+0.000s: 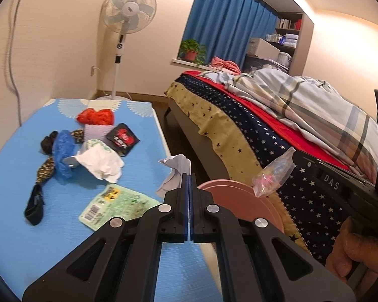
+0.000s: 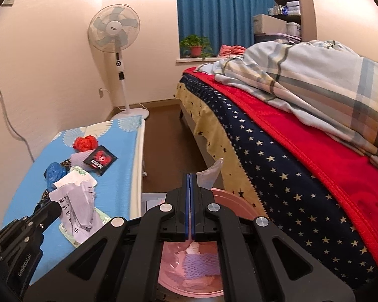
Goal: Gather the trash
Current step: 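Carry the receipt with the left tool while the right tool carries the clear bag to the bucket, then open the left tool over the bucket while the right tool releases the clear bag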
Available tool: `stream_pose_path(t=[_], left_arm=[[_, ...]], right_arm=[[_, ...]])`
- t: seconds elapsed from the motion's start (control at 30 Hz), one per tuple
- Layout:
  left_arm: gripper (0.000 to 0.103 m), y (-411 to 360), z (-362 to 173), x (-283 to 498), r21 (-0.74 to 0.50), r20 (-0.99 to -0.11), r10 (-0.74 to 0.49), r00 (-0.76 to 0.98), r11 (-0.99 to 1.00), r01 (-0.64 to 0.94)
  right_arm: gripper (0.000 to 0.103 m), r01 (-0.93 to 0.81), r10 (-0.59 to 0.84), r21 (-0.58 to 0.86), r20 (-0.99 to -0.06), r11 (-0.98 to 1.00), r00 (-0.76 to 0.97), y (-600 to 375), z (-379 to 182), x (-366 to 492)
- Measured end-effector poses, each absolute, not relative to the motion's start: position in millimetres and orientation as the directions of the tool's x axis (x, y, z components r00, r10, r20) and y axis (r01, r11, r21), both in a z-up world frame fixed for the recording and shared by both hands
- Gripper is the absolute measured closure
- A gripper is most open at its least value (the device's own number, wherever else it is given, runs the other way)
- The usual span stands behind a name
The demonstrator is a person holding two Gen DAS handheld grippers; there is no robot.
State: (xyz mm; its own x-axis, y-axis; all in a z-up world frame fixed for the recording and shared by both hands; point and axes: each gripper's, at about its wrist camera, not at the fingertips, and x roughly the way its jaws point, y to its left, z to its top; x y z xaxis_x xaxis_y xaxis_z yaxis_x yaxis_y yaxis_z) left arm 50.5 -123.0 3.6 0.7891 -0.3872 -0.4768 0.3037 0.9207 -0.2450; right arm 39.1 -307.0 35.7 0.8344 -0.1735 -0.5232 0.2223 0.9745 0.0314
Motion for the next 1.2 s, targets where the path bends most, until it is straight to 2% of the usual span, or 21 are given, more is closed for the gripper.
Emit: stream_pose_path(t=[0.5,0.9,1.2], left_arm=[[0.103,-180,-29,70,-0.287,-0.528,-0.498,0.688,0.867,0.408],[0.103,-199,-53,79,-0.293,-0.58,-0.509,0.636,0.859,0.42],[0.102,-196,-53,78,-0.301,-0.577,-0.51,0.638,0.859,0.413]], right_arm=[[0.103,0.326,-0.251,0.026,-0.58,0.945,0.775,-337,15,42],[0.102,0.36,-0.286,-0.001,-0.609,0.933,0.74,-344,3,48],[0.1,0.377,-0.291,0.01,-0.616,0.926,0.732,-348,3,48]])
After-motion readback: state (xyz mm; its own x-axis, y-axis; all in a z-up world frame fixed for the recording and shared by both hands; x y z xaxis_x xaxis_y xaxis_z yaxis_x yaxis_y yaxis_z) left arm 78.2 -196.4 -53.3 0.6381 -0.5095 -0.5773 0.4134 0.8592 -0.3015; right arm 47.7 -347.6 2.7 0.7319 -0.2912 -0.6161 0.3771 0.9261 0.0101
